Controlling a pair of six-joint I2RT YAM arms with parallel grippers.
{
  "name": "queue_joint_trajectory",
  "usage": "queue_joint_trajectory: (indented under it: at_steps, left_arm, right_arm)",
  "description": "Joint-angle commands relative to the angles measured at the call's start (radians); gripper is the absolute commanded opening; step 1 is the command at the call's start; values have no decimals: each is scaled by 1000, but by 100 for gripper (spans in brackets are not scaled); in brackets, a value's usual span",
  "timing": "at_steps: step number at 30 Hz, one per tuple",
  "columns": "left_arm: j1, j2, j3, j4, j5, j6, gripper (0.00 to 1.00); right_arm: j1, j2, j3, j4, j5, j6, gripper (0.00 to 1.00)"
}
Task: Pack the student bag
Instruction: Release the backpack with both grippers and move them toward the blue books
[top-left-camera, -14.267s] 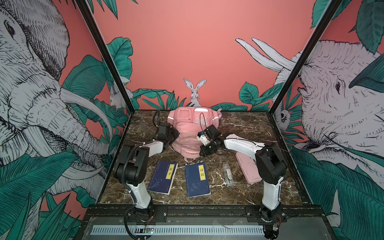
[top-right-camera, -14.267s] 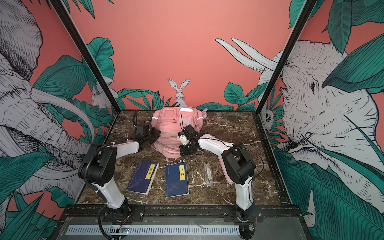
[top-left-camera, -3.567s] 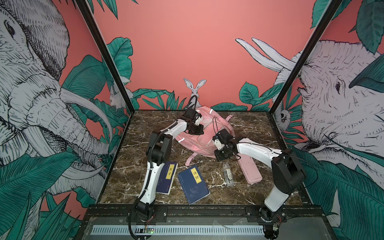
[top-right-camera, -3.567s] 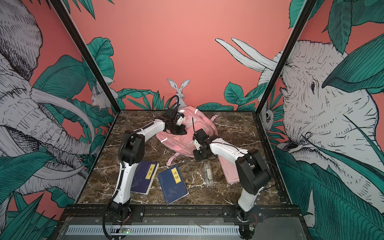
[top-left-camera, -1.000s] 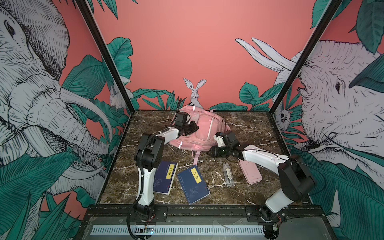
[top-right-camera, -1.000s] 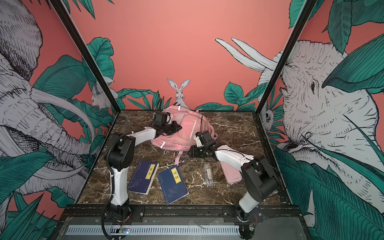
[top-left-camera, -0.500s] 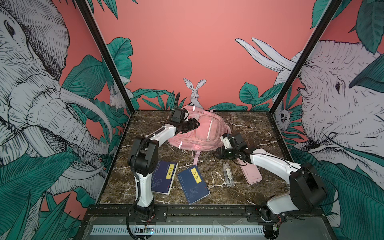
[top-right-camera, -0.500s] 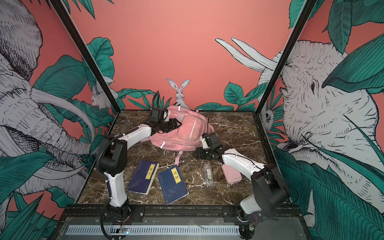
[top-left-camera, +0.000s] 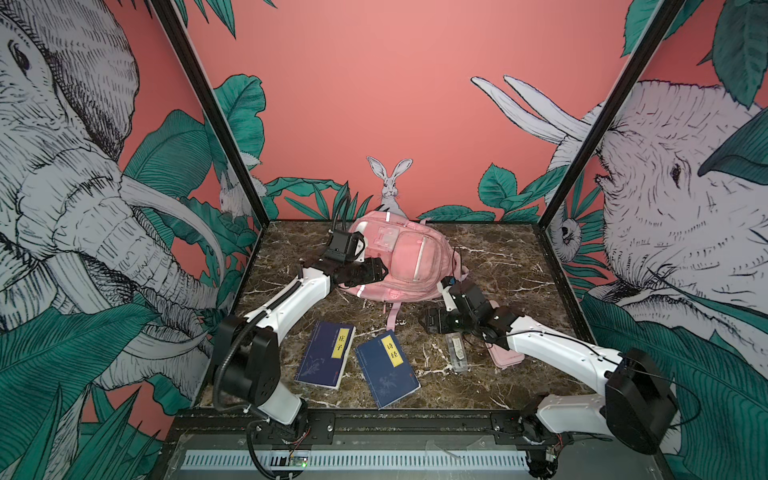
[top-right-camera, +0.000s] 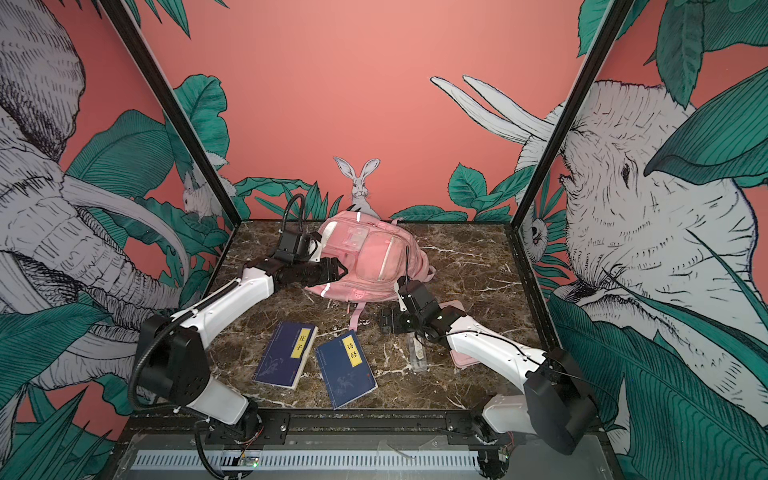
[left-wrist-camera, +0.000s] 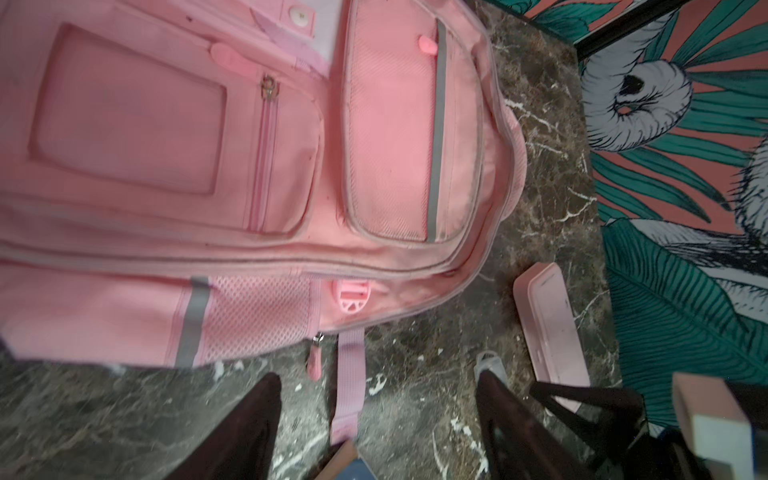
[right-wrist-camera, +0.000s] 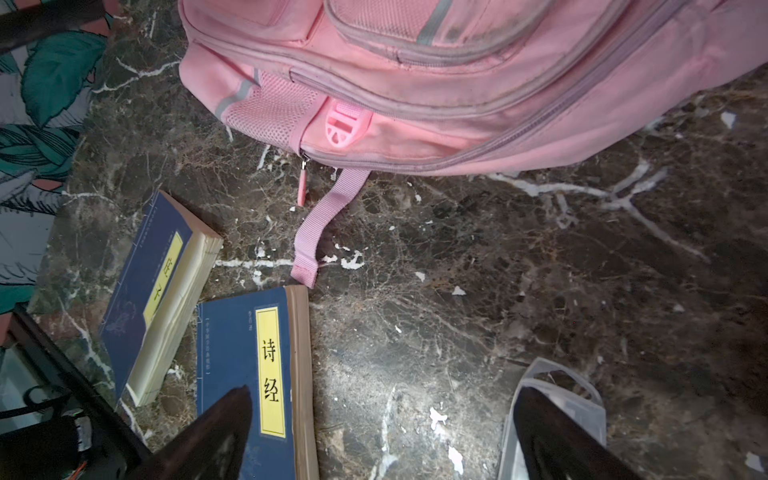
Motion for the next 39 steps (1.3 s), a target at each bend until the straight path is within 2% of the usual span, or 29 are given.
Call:
queue_joint_trajectory:
  at_steps: [1, 7, 18, 26, 35, 39]
  left_arm:
    - [-22, -116, -92, -91, -66, 4, 75]
    - [-55, -251, -218, -138, -99, -38, 75]
    - [-129, -397, -364, -190, -105, -157, 76]
    - [-214, -470, -497, -212, -116, -266, 76]
    - [-230, -499, -618, -227, -61, -322, 75]
    - [-235, -483, -670, -162, -28, -337, 72]
  right_arm:
    - [1, 4, -21, 25, 100, 20, 98]
    - [19, -2, -26, 32, 132, 9, 98]
    - [76, 101, 24, 4, 47, -29, 98]
    - [143, 200, 92, -21, 61, -55, 98]
    - [201, 282, 74, 48, 27, -21, 95]
    - [225, 324, 75, 56, 19, -6, 95]
